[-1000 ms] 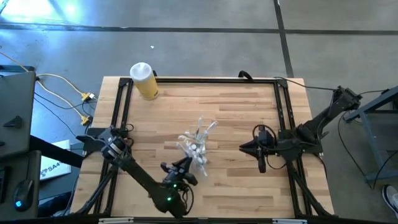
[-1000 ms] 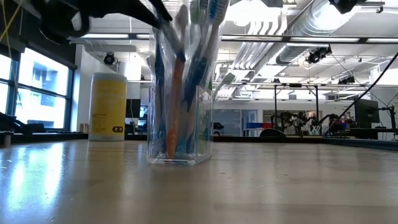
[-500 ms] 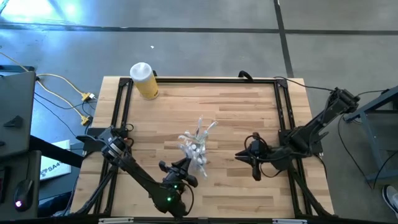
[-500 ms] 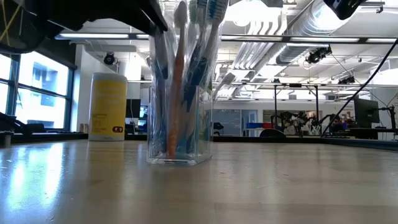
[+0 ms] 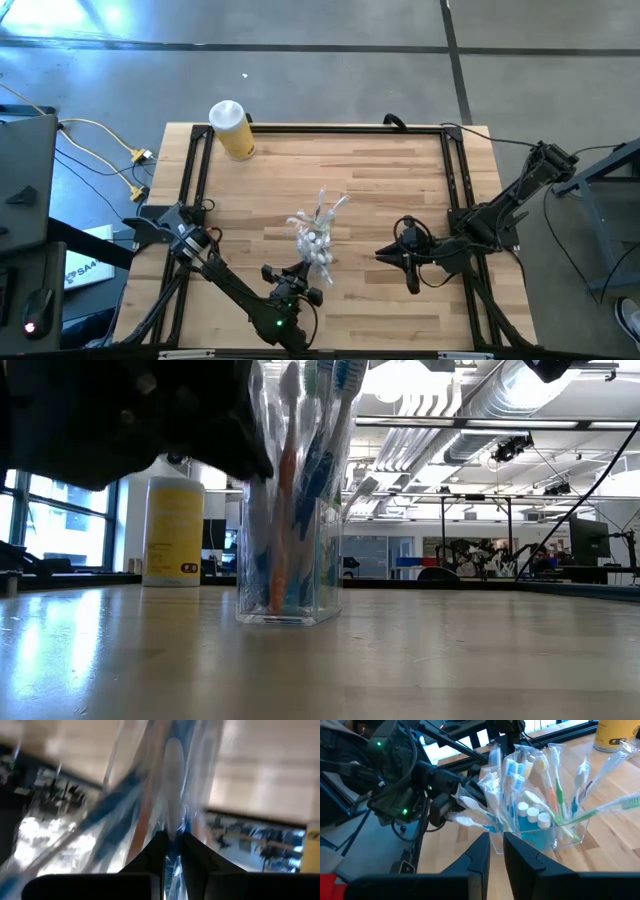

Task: Pick & Place toothbrushing station
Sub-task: Put the blue toothbrush into the transparent organizer, then return to Home Position

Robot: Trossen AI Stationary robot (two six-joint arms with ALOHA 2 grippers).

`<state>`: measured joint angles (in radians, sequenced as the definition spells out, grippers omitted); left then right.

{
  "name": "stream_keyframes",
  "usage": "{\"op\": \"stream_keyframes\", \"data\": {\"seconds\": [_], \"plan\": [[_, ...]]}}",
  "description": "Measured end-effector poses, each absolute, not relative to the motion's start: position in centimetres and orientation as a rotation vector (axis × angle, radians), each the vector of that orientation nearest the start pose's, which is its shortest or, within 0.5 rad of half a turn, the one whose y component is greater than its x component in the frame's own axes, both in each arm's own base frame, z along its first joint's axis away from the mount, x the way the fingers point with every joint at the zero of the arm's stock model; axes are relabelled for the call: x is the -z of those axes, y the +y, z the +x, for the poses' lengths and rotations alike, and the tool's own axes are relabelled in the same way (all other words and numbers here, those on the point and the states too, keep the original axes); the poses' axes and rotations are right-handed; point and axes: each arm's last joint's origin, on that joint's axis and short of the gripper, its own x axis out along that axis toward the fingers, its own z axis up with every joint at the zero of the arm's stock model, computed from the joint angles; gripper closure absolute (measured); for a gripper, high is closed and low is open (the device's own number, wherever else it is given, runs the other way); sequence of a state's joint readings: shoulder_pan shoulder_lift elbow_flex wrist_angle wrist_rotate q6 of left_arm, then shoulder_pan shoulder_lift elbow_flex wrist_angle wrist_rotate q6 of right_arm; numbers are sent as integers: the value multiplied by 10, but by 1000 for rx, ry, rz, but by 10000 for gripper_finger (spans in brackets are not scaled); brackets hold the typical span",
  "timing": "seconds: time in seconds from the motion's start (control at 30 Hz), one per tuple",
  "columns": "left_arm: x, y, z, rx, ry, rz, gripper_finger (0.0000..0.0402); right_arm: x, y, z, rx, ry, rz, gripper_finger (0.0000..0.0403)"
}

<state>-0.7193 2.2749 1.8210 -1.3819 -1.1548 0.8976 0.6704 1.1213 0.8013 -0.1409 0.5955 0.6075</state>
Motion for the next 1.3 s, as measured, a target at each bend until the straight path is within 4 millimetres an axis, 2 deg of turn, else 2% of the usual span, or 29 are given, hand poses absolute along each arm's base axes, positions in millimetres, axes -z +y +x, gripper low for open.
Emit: {"op": "stream_keyframes", "data": {"seconds": [0.13, 0.33, 0.7, 1.1, 1.3], "plan": [[-166, -258, 333, 279, 1282, 2197, 371, -281, 136, 197, 45, 373, 349, 357], [-161, -261, 337, 272, 1244, 2230, 369, -281, 138, 196, 42, 375, 381, 357], [-162, -269, 336, 243, 1196, 2268, 318, -280, 138, 196, 43, 380, 396, 357], [-181, -286, 335, 238, 1119, 2287, 245, -280, 138, 196, 43, 381, 390, 357], [-196, -307, 324, 140, 1017, 2254, 235, -280, 138, 196, 38, 383, 372, 357]]}}
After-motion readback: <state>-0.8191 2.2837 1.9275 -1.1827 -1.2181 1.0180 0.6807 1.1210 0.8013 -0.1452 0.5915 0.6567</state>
